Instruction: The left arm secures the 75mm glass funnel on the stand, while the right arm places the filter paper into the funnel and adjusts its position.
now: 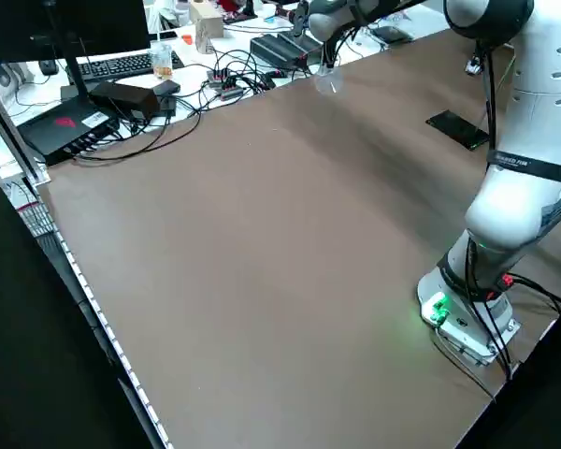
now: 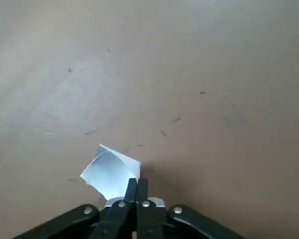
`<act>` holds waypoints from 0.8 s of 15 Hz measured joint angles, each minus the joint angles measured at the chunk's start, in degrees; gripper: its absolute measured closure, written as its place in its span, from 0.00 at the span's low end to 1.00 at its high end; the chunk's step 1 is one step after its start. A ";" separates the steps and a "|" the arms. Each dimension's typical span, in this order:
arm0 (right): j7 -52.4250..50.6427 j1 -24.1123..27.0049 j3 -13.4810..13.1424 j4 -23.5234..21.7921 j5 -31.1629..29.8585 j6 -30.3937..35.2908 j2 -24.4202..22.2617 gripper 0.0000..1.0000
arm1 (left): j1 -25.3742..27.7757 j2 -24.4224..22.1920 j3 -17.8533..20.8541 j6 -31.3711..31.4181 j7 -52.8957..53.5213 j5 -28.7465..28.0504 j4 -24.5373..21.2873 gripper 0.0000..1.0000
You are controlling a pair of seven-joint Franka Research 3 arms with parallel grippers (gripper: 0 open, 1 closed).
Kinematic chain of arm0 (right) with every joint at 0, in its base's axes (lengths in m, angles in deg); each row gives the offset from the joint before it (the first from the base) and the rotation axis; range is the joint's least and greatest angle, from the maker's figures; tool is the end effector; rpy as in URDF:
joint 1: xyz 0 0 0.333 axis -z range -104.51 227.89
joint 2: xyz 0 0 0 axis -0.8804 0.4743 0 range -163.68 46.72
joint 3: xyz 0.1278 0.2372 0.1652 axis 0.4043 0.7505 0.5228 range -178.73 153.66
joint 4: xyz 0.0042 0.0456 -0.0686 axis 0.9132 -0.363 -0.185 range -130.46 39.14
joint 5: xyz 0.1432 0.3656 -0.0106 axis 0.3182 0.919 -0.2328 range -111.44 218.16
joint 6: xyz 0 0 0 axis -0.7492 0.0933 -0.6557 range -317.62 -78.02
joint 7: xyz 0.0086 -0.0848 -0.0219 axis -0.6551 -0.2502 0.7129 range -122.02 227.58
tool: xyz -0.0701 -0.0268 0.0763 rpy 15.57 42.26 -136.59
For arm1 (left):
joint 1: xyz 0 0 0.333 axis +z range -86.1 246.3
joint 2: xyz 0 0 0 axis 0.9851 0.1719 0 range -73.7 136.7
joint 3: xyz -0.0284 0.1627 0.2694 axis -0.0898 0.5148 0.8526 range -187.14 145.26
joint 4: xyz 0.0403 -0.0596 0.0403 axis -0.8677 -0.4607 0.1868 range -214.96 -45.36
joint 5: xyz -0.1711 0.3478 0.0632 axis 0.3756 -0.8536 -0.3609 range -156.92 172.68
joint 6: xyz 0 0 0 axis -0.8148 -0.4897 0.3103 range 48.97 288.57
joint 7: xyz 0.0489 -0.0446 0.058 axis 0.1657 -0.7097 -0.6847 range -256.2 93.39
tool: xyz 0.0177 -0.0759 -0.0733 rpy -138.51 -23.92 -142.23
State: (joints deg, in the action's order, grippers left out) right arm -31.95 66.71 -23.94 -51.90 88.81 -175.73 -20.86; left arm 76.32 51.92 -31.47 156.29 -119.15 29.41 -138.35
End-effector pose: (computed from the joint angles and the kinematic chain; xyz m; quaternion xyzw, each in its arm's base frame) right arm 0.6389 -0.1513 0.2041 -0.8970 -0.3945 -0.0796 0.1827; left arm 0.6507 -0.1613 0.3988 0.9260 0.3137 0.0160 0.2096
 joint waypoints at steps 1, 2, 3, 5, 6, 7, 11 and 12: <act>1.27 -0.03 -0.45 0.48 0.00 2.28 -0.71 0.99 | -0.06 -0.18 -0.36 -0.91 1.10 -1.28 0.02 0.97; 3.08 -0.09 -0.97 0.91 -0.23 5.01 -1.81 0.99 | -0.07 -0.40 -0.74 -2.03 2.22 -1.95 0.05 0.97; 5.10 -0.18 -1.42 1.31 -1.15 7.72 -3.23 0.99 | -0.07 -0.73 -1.03 -3.15 3.38 -2.26 0.08 0.97; 10.75 -0.44 -1.61 2.13 -5.51 11.69 -6.50 0.99 | -0.01 -1.67 -1.37 -6.03 6.87 -2.33 0.26 0.97; 13.71 -0.71 -1.60 2.65 -7.76 13.64 -7.94 0.99 | -0.01 -2.19 -1.45 -7.33 8.85 -2.33 0.28 0.97; 16.07 -1.04 -1.59 3.23 -9.11 15.94 -9.17 0.99 | -0.01 -2.58 -1.47 -8.07 10.51 -2.33 0.28 0.97; 22.21 -1.85 -1.77 5.17 -12.81 25.41 -13.24 0.99 | -0.22 -2.71 -1.73 -8.98 13.34 -2.33 0.22 0.97; 24.41 -1.92 -1.76 5.59 -14.04 27.71 -14.43 0.99 | -0.46 -2.66 -1.79 -9.02 13.41 -2.34 0.16 0.97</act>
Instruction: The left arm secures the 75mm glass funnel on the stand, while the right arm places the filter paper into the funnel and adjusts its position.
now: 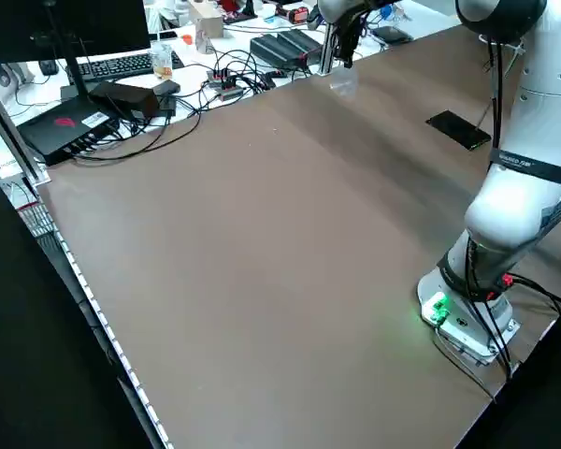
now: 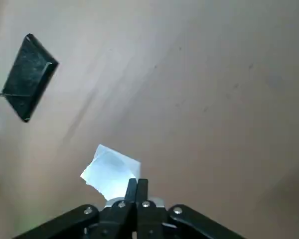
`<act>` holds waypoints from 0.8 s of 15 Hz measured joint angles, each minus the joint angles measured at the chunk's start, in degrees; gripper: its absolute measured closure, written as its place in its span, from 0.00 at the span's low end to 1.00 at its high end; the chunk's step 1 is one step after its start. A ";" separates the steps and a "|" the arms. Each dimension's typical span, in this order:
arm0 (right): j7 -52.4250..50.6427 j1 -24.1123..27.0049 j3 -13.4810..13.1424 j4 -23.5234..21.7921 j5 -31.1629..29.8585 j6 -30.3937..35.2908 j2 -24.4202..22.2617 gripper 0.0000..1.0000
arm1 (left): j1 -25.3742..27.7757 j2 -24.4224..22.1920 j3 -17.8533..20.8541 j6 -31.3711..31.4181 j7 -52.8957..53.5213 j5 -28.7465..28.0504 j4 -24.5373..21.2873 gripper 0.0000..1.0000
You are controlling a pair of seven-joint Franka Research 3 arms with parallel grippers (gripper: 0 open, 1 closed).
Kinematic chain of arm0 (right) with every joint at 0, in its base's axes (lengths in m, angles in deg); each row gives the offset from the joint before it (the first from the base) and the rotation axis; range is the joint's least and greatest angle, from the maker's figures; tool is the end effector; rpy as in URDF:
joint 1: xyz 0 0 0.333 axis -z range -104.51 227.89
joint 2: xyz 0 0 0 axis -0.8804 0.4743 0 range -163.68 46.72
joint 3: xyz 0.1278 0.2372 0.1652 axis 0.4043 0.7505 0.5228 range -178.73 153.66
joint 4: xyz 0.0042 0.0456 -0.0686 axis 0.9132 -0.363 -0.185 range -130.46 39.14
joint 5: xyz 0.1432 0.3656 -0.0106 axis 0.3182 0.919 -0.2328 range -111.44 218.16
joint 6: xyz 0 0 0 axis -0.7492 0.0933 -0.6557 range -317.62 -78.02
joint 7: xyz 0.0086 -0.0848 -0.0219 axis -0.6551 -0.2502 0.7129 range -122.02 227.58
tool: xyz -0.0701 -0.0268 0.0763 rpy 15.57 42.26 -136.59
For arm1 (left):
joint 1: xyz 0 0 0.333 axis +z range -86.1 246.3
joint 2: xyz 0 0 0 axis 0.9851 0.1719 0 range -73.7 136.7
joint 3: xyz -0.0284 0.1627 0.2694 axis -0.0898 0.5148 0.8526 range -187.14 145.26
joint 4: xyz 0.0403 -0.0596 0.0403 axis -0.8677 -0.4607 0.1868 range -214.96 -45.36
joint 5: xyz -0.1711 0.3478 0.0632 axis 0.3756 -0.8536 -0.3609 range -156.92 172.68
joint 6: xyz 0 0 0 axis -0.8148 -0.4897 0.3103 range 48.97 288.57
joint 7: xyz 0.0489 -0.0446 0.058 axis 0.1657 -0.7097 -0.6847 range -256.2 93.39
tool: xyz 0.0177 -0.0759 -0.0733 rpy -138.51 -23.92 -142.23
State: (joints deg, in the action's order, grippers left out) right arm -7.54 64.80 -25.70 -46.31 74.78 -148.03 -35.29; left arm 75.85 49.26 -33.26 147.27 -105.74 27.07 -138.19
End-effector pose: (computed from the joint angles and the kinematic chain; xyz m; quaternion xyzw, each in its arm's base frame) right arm 0.6194 -0.1270 0.3793 -0.9222 -0.3225 0.0470 0.2083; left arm 0.6260 -0.1879 0.4164 0.9703 0.1566 -0.0100 0.1839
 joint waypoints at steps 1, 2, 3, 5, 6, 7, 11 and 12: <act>2.30 -0.19 0.04 0.42 -0.67 2.47 -1.22 0.99 | -0.23 0.04 -0.01 -0.01 0.09 -0.01 -0.09 0.97; 4.54 -0.79 0.06 0.83 -1.04 5.25 -2.41 0.99 | -0.31 0.05 -0.07 -0.01 0.22 -0.02 -0.12 0.97; 7.16 -1.74 0.07 1.21 -1.28 7.95 -3.47 0.99 | -0.30 0.05 -0.14 -0.05 0.25 -0.02 -0.12 0.97; 12.55 -4.20 0.11 2.16 -1.44 12.40 -5.10 0.99 | -0.28 0.06 -0.16 -0.51 0.30 -0.02 -0.12 0.97; 14.96 -5.40 0.13 2.64 -1.50 14.29 -5.87 0.99 | -0.29 0.06 -0.22 -0.69 0.30 -0.02 -0.12 0.97; 17.05 -6.39 0.15 2.95 -1.52 15.86 -6.68 0.99 | -0.31 0.08 -0.32 -0.76 0.30 -0.02 -0.12 0.97; 24.76 -9.34 0.20 3.18 -1.60 23.03 -10.17 0.99 | -0.05 0.16 -0.38 -2.79 0.30 -0.02 0.04 0.97; 26.72 -10.13 0.22 3.18 -1.60 23.49 -10.52 0.99 | 0.07 0.31 -0.38 -3.43 0.30 -0.02 0.38 0.97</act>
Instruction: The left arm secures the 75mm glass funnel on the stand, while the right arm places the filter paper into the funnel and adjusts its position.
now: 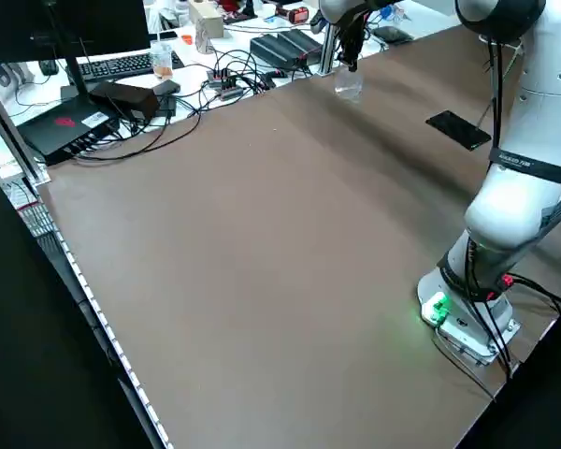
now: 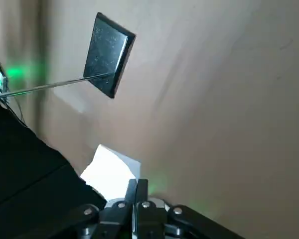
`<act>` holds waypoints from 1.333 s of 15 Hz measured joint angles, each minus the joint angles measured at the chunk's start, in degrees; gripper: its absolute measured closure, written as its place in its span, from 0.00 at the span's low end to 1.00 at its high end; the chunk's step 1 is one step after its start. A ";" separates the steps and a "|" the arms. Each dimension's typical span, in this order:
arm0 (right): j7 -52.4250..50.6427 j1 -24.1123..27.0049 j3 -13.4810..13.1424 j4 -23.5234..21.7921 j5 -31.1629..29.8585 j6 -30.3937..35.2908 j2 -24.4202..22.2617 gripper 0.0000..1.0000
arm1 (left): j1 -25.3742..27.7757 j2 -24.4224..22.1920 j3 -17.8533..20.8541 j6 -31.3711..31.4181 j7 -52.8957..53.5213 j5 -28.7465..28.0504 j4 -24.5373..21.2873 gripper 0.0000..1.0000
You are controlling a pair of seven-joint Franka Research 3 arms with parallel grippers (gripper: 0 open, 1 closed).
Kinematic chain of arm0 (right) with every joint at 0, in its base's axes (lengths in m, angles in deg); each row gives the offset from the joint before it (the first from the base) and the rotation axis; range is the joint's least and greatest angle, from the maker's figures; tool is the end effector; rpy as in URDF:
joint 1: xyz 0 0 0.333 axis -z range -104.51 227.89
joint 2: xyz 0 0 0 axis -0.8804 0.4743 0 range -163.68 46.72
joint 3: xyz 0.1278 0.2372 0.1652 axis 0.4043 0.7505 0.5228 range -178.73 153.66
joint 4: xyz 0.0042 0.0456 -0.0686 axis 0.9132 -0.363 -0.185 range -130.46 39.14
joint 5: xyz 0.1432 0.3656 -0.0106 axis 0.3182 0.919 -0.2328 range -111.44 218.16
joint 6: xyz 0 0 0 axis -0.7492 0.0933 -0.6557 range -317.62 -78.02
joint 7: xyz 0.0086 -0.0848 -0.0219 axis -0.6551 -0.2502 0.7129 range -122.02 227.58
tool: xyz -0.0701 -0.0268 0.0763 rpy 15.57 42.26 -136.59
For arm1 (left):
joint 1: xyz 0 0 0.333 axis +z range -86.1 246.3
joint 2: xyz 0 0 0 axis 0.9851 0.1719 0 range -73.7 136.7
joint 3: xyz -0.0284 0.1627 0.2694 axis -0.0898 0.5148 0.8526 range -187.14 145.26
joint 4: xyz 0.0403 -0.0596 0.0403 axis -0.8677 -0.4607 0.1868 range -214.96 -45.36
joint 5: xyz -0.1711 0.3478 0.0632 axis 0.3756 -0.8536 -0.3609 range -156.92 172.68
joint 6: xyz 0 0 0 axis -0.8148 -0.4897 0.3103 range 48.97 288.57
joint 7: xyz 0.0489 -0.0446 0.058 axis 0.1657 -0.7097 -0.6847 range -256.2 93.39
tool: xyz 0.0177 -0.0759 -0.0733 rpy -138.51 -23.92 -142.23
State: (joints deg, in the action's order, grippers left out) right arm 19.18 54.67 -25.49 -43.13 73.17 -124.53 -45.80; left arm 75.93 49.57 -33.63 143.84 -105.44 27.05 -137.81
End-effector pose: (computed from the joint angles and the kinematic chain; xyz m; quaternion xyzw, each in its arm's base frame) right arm 0.5685 -0.0038 0.4981 -0.9269 -0.2352 0.1877 0.2242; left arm 0.6205 -0.1921 0.4112 0.9724 0.1465 -0.0381 0.1777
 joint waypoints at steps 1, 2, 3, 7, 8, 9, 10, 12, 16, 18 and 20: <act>2.04 -0.89 0.03 0.00 0.00 0.10 -0.43 0.99 | 0.17 0.24 0.00 -0.53 0.00 0.00 0.42 0.97; 3.92 -1.85 0.06 0.02 0.00 0.20 -0.97 0.99 | 0.37 0.53 0.00 -0.96 0.00 0.03 0.80 0.97; 5.38 -2.85 0.11 0.04 0.01 0.48 -1.69 0.99 | 0.54 0.83 0.01 -1.19 0.00 0.13 1.10 0.97; 11.21 -6.82 0.28 0.04 0.59 1.46 -4.45 0.99 | 0.16 1.65 -0.18 -1.25 4.49 0.04 3.09 0.97; 12.49 -7.60 0.37 0.04 1.00 1.62 -4.90 0.99 | -0.10 1.64 -0.23 -1.33 6.52 0.04 3.74 0.97; 13.13 -8.07 0.40 0.04 1.75 1.78 -5.23 0.99 | -0.27 1.64 -0.24 -1.56 8.17 0.02 4.21 0.97; 13.70 -8.33 0.40 0.04 2.72 1.94 -5.50 0.99 | -0.33 1.64 -0.26 -1.82 10.51 -0.08 4.39 0.97; 15.23 -8.40 0.40 0.04 4.51 2.02 -5.86 0.99 | -0.35 1.87 -0.28 -2.14 19.59 -0.16 4.41 0.97; 15.97 -8.42 0.37 -0.15 5.71 1.87 -5.88 0.99 | -1.07 3.95 -0.55 -2.24 31.74 -0.16 4.45 0.97; 15.98 -8.42 0.33 -0.20 5.72 1.86 -5.85 0.99 | -1.29 4.60 -0.63 -2.24 34.24 -0.82 4.59 0.97; 15.98 -8.40 0.20 -0.20 5.72 1.84 -5.84 0.99 | -1.97 4.67 -0.68 -2.24 36.04 -3.92 4.74 0.97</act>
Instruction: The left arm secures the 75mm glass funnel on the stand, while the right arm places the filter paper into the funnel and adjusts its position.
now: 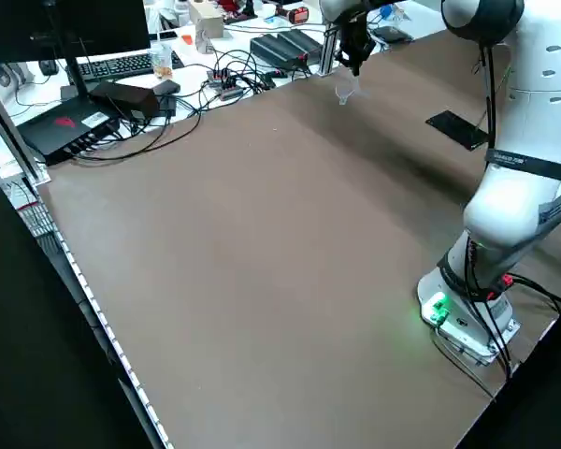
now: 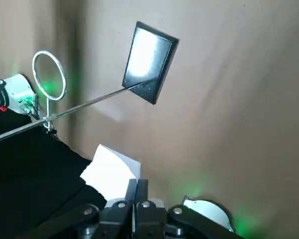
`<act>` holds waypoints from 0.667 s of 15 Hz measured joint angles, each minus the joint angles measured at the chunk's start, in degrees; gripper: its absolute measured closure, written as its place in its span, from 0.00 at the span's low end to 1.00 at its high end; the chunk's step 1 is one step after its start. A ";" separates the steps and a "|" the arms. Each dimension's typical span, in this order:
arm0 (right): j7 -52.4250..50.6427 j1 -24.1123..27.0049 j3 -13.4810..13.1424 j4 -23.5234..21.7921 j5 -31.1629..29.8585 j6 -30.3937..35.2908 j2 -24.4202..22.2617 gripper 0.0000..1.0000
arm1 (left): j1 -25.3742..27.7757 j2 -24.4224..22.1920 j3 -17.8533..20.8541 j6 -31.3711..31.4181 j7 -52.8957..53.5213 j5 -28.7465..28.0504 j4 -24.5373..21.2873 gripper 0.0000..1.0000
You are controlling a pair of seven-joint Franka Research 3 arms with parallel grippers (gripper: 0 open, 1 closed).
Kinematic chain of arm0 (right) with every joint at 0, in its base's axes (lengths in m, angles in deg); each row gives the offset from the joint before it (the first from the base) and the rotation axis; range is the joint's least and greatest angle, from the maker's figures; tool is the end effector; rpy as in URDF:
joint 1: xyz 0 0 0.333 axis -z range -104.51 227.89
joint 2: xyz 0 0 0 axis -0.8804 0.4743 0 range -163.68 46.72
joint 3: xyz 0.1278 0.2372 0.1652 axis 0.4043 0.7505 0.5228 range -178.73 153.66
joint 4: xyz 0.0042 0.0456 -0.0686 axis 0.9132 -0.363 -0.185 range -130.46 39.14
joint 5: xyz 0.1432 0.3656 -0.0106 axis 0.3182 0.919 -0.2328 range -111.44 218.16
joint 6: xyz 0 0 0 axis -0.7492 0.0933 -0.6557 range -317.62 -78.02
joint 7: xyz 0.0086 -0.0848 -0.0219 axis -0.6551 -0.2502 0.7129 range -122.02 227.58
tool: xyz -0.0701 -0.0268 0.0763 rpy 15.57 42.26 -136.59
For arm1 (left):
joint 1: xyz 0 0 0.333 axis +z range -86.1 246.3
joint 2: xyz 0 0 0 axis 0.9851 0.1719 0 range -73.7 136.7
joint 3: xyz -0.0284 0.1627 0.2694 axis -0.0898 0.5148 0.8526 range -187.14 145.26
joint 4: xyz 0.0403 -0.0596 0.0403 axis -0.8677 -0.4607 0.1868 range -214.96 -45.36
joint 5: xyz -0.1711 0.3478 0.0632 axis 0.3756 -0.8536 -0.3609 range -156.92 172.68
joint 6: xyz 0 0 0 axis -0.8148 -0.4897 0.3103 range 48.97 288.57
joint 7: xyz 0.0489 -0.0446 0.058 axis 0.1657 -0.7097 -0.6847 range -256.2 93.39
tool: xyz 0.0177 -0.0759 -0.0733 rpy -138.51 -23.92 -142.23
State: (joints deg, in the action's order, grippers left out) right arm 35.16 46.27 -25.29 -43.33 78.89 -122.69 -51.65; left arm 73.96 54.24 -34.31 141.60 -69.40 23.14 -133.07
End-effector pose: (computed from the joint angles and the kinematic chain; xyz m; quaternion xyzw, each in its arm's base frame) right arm 0.5390 0.0882 0.5569 -0.9338 -0.1928 0.1909 0.2333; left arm 0.6298 -0.2201 0.3941 0.9662 -0.2001 -0.0012 0.1626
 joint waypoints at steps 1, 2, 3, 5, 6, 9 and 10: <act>0.00 0.02 -0.12 0.00 0.00 0.00 0.00 0.99 | -0.37 0.00 -0.03 0.00 0.13 -0.84 0.28 0.97; 0.00 0.03 -0.32 -0.02 0.00 0.00 0.00 0.99 | -0.76 0.00 -0.04 -0.01 0.39 -1.32 0.94 0.97; 0.00 0.03 -0.35 -0.03 0.00 0.00 0.00 0.99 | -0.78 -0.01 -0.04 -0.30 0.78 -1.45 1.13 0.97; 0.00 0.03 -0.35 -0.03 0.00 0.00 0.00 0.99 | -0.70 0.01 0.00 -1.98 2.77 -1.54 1.87 0.97; 0.00 0.03 -0.37 -0.03 0.00 -0.01 0.00 0.99 | -0.70 0.01 0.00 -2.55 3.55 -1.54 2.36 0.97; 0.00 0.06 -0.52 -0.04 0.01 -0.01 0.00 0.99 | -0.72 0.01 -0.34 -3.13 8.54 -1.57 3.32 0.97; 0.00 0.06 -0.51 -0.04 0.01 -0.01 0.00 0.99 | -0.72 0.01 -0.77 -3.12 12.34 -1.57 3.57 0.97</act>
State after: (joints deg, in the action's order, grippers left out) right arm 35.16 46.33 -25.80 -43.37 78.90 -122.70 -51.65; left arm 73.24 54.25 -35.08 138.48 -57.06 21.57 -129.50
